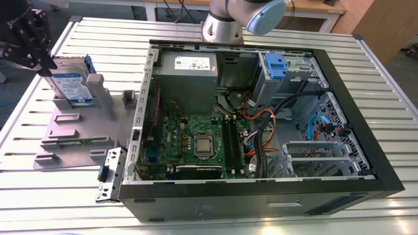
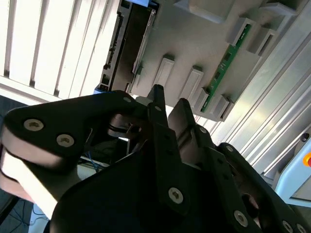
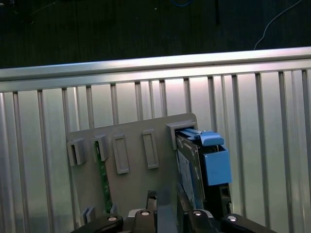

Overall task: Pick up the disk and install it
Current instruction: 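Pick up the disk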

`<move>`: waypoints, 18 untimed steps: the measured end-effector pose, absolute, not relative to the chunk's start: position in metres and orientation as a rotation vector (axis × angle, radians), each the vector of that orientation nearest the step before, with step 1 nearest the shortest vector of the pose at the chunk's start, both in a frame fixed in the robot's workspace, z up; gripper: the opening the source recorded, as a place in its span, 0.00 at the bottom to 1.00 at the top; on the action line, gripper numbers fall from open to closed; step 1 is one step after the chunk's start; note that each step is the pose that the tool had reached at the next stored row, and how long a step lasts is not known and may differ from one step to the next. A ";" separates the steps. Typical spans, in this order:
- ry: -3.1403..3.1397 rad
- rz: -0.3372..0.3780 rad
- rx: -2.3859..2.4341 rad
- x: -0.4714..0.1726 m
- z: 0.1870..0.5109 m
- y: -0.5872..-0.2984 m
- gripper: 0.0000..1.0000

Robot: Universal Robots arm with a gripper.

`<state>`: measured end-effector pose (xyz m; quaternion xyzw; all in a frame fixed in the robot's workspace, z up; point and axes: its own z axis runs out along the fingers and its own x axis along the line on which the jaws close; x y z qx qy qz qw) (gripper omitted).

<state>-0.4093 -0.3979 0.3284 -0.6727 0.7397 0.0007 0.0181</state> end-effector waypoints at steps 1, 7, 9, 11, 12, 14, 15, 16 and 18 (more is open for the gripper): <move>2.298 0.002 -2.089 -0.409 0.328 -0.398 0.35; 2.298 0.002 -2.089 -0.409 0.328 -0.398 0.53; 2.298 0.002 -2.089 -0.409 0.328 -0.398 0.58; 2.298 0.002 -2.089 -0.409 0.328 -0.398 0.65; 2.298 0.002 -2.089 -0.409 0.328 -0.398 0.65; 2.298 0.002 -2.088 -0.409 0.328 -0.398 0.65; 2.298 0.002 -2.088 -0.409 0.328 -0.398 0.65; 2.298 0.002 -2.088 -0.409 0.328 -0.397 0.65; 2.298 0.002 -2.088 -0.409 0.328 -0.396 0.65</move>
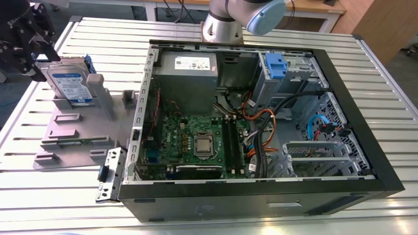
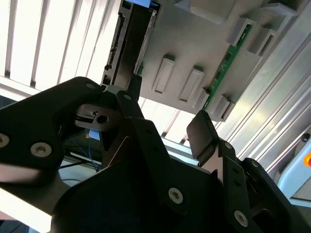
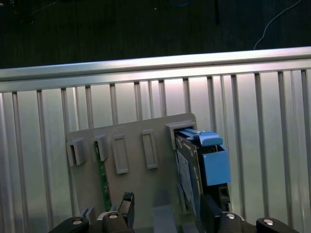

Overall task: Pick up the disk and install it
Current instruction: 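Pick up the disk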

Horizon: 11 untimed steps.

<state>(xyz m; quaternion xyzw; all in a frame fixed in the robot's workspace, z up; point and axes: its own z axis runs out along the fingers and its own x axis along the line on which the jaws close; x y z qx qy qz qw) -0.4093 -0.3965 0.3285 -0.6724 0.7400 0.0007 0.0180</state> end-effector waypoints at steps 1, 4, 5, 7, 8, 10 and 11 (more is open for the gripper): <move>2.298 0.002 -2.088 -0.409 0.328 -0.396 0.65; 2.298 0.002 -2.089 -0.409 0.328 -0.392 0.65; 2.298 0.002 -2.089 -0.409 0.328 -0.391 0.65; 2.296 0.002 -2.090 -0.409 0.328 -0.390 0.65; 2.290 0.002 -2.097 -0.409 0.328 -0.389 0.65; 2.277 0.003 -2.112 -0.409 0.328 -0.388 0.65; 2.272 0.003 -2.117 -0.409 0.328 -0.388 0.65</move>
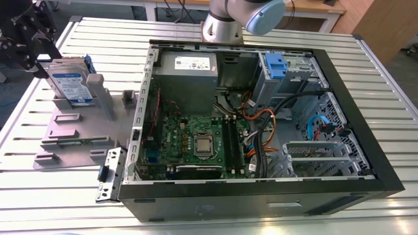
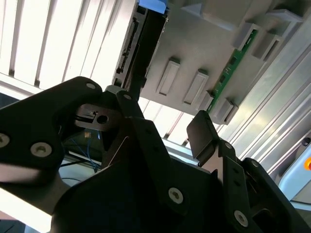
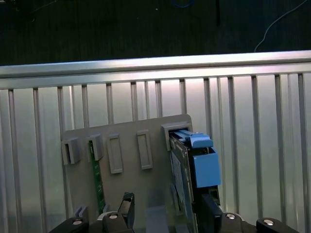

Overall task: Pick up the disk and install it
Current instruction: 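Pick up the disk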

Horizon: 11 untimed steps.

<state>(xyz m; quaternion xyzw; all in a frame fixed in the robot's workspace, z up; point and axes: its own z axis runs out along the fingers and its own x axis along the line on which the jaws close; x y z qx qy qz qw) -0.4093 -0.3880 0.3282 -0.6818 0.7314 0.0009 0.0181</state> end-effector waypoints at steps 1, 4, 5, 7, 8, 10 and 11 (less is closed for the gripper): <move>2.269 0.003 -2.120 -0.409 0.328 -0.388 0.65; 2.270 0.003 -2.119 -0.409 0.328 -0.387 0.65; 2.270 0.003 -2.119 -0.409 0.326 -0.386 0.65; 2.270 0.003 -2.119 -0.409 0.321 -0.386 0.65; 2.270 0.003 -2.119 -0.409 0.321 -0.386 0.65; 2.270 0.003 -2.119 -0.409 0.321 -0.386 0.65; 2.270 0.003 -2.119 -0.409 0.321 -0.386 0.65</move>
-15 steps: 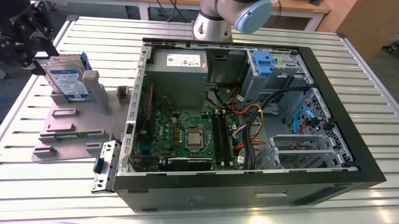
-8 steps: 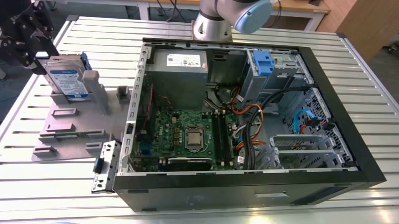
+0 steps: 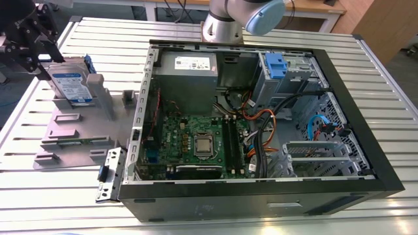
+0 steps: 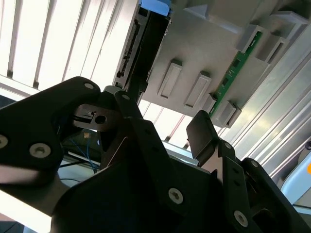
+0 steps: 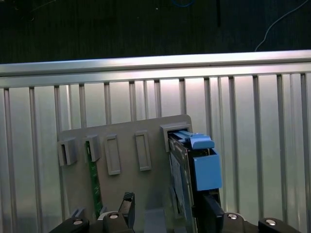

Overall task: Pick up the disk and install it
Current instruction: 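Pick up the disk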

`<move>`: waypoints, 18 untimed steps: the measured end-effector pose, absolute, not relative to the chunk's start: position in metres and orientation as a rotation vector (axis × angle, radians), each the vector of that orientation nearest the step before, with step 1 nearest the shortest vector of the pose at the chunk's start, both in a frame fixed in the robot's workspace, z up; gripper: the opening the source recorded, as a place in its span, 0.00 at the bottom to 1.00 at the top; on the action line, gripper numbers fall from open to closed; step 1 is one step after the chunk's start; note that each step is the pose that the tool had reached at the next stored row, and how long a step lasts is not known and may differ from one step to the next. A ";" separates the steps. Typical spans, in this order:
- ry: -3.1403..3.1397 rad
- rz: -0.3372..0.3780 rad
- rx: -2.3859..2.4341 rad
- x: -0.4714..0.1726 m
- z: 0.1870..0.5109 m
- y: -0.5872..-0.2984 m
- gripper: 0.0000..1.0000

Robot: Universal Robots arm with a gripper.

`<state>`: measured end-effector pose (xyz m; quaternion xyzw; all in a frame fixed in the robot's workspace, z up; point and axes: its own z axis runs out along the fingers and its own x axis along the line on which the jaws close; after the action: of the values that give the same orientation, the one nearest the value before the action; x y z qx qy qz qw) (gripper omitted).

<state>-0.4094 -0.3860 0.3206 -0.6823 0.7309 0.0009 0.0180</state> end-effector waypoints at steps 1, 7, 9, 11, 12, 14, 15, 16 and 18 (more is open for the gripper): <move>2.270 0.003 -2.119 -0.409 0.320 -0.386 0.65; 2.270 0.003 -2.119 -0.409 0.320 -0.386 0.65; 2.270 0.003 -2.119 -0.409 0.320 -0.385 0.65; 2.270 0.003 -2.119 -0.409 0.320 -0.385 0.65; 2.270 0.003 -2.119 -0.409 0.320 -0.384 0.65; 2.270 0.003 -2.119 -0.409 0.319 -0.384 0.65; 2.270 0.003 -2.119 -0.409 0.319 -0.383 0.65; 2.270 0.003 -2.119 -0.409 0.319 -0.382 0.65; 2.270 0.003 -2.119 -0.409 0.319 -0.381 0.65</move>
<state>-0.4094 -0.3810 0.3191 -0.6823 0.7309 0.0009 0.0180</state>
